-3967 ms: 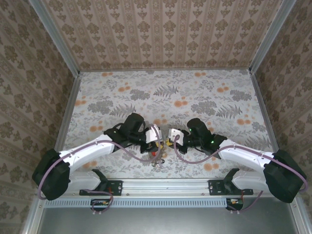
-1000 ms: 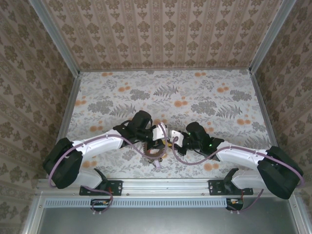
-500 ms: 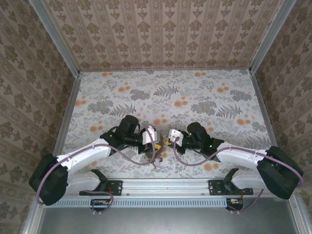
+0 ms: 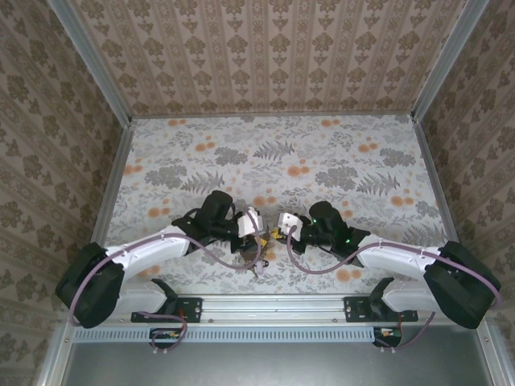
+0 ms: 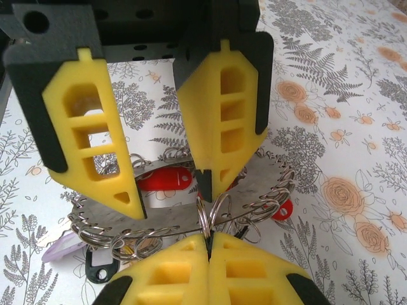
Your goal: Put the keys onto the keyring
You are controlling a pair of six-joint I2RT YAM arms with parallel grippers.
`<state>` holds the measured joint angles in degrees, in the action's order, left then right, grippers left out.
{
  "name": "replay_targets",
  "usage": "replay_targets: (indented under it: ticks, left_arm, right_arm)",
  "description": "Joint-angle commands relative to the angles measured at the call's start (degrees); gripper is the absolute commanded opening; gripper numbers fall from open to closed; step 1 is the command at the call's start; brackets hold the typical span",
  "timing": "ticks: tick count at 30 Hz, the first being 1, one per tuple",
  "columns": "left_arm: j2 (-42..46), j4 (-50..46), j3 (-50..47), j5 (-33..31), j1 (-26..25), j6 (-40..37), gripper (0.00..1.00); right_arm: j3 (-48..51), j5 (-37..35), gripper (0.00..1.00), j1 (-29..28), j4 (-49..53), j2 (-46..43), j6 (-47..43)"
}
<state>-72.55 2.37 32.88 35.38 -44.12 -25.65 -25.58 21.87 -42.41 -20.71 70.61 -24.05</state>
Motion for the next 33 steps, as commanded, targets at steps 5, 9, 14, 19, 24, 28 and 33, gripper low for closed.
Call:
replay_targets:
  ticks: [5, 9, 14, 19, 24, 28, 33]
  left_arm:
    - [-1.46, 5.01, 2.09, 0.83, 0.47, 4.36, 0.37]
    - [-2.88, 5.35, 2.30, 3.27, 0.45, 4.46, 0.33]
    - [-3.67, 6.19, 2.64, 4.38, 0.35, 4.98, 0.23]
    - [-3.67, 6.31, 2.71, 4.62, 0.36, 4.49, 0.08]
    - [-2.27, 5.32, 2.26, 5.60, 0.40, 1.92, 0.00]
    - [0.29, 4.99, 1.31, 5.40, 0.35, -0.20, 0.00]
    - [1.77, 1.59, 1.56, 6.63, 0.44, -5.47, 0.00]
  right_arm:
    - [0.45, 2.63, 0.00, 0.16, -2.82, -0.58, -0.53]
    - [0.35, 2.74, 0.00, 0.23, -2.76, -0.54, -0.73]
    - [0.45, 2.83, 0.00, 0.15, -2.87, -0.40, -0.83]
    - [0.71, 2.79, 0.00, 0.14, -2.18, -0.73, -1.20]
    - [0.28, 1.77, 0.00, 0.31, 2.72, -2.76, -4.77]
    - [0.40, 0.52, 0.19, 1.91, 7.32, -6.86, -8.31]
    - [0.30, 0.77, 0.29, 3.58, 10.44, -10.23, -9.11]
